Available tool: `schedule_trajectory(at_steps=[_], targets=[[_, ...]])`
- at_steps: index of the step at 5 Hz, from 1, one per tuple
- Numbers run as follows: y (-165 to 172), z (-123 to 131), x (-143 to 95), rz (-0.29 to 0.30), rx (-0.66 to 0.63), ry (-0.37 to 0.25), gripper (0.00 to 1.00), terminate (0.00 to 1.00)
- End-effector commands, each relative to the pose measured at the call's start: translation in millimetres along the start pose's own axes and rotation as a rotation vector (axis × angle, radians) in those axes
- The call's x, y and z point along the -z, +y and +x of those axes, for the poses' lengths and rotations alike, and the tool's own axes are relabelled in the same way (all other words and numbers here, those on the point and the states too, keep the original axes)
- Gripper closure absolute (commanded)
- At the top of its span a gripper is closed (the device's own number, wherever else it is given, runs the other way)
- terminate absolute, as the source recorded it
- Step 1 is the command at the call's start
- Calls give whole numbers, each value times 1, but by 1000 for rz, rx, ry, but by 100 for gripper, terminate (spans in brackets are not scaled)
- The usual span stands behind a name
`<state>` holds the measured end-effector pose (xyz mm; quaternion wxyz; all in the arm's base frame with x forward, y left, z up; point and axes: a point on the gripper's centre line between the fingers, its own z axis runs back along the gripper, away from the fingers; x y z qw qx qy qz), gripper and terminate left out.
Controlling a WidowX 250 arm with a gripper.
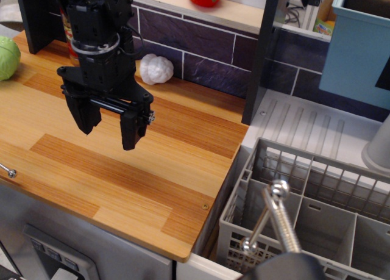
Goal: Move drying rack out of sink
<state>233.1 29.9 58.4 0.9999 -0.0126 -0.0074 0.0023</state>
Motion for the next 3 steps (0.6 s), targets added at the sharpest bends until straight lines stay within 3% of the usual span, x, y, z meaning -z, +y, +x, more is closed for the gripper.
schedule_trajectory(at_steps=[1,3], targets=[[0,0,0,0,0,0,0,0],[-87,-6,-10,-93,-10,-30,0,0]])
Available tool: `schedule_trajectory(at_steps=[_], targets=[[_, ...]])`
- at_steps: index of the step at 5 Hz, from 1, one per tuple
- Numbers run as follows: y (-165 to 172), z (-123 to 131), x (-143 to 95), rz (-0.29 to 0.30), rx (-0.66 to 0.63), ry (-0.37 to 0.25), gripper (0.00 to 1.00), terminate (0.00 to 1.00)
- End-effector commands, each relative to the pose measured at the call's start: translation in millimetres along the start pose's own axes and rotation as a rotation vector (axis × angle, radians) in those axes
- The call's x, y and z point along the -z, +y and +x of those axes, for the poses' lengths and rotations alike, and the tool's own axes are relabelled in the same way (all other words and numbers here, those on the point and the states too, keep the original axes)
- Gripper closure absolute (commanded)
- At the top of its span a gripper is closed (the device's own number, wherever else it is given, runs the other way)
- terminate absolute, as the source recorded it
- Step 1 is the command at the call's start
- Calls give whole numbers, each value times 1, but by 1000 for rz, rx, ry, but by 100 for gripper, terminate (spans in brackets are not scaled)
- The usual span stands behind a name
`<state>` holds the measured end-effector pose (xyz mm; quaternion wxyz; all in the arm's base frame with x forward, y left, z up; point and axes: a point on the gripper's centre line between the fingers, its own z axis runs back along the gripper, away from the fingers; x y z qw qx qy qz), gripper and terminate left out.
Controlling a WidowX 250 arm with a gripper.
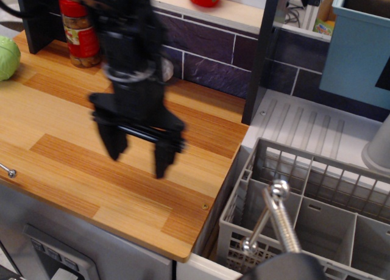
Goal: Move drying rack out of sink
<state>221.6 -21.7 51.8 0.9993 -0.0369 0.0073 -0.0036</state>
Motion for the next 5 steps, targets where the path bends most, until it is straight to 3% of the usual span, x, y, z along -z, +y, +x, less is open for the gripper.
schedule_trajectory(at_steps=[1,2,5], targets=[[-86,14,-20,-103,-37,-59,0,0],[-132,21,-13,-127,-63,-77,0,0],[-168,24,39,-85,-95,-63,0,0]])
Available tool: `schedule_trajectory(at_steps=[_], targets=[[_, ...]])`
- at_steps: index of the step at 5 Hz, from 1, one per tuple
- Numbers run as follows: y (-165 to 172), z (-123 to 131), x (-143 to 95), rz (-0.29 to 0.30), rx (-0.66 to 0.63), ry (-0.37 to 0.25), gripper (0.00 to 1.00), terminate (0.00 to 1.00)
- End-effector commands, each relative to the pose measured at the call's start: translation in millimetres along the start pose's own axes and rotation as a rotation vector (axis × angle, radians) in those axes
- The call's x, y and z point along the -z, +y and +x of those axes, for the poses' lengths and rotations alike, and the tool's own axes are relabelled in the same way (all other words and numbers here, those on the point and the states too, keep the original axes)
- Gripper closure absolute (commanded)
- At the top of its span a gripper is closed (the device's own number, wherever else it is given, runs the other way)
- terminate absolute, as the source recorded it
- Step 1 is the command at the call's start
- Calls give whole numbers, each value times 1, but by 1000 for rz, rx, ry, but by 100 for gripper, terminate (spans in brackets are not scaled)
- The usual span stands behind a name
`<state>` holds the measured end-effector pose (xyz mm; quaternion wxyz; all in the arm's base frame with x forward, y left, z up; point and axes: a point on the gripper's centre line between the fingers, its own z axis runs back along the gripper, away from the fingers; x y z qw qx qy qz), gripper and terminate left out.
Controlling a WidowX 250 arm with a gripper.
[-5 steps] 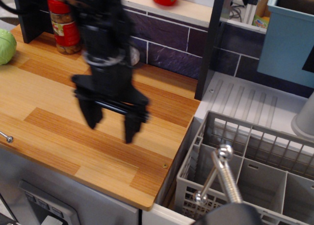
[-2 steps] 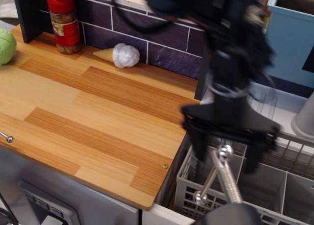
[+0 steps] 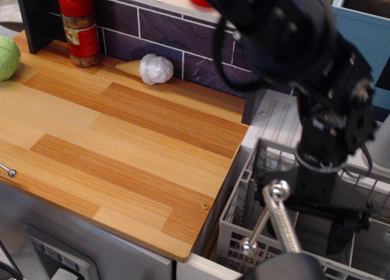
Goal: Move drying rack out of sink
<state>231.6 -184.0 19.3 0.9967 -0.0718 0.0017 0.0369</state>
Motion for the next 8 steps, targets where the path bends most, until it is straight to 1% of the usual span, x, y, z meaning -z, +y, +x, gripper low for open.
schedule_trajectory(at_steps=[1,2,4,5,6,7,8], targets=[[-12,16,10,12,-30,-53,0,0],[-10,17,11,15,-54,-64,100,0],[-5,22,5,9,-66,-70,100,0],[-2,25,-12,-20,-50,-101,100,0],[-4,28,-55,-69,-30,-150,100,0],[-1,31,-97,-73,-11,-213,100,0],[17,35,-124,-57,13,-195,100,0]])
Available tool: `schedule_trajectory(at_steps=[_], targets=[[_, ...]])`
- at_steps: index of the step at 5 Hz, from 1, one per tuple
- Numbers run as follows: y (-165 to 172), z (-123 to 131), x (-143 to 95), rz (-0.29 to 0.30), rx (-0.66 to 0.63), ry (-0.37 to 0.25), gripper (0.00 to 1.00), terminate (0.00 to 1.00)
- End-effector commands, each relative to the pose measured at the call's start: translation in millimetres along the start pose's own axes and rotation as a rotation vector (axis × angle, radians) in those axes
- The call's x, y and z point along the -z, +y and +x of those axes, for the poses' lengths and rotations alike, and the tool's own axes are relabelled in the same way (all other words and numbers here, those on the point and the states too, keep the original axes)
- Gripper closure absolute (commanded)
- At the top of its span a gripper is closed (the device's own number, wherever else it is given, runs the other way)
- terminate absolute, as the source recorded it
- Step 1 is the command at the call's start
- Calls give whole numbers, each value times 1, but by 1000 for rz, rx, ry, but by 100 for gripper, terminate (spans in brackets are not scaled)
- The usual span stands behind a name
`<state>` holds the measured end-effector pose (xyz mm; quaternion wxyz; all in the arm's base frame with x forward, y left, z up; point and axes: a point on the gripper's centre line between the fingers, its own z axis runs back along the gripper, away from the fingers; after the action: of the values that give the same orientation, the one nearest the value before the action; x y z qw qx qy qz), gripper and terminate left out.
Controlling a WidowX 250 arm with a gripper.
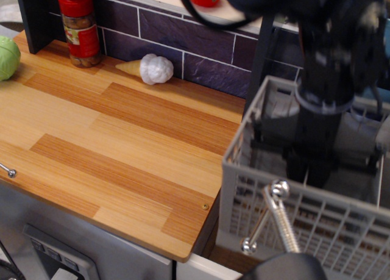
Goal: Move drying rack out of sink
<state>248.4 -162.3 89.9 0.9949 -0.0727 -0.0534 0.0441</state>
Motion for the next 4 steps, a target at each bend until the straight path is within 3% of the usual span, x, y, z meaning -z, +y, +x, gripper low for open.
schedule_trajectory(at_steps=[1,4], targets=[[36,21,-59,-14,64,-45,100,0],[172,25,-59,82,119,-61,100,0]])
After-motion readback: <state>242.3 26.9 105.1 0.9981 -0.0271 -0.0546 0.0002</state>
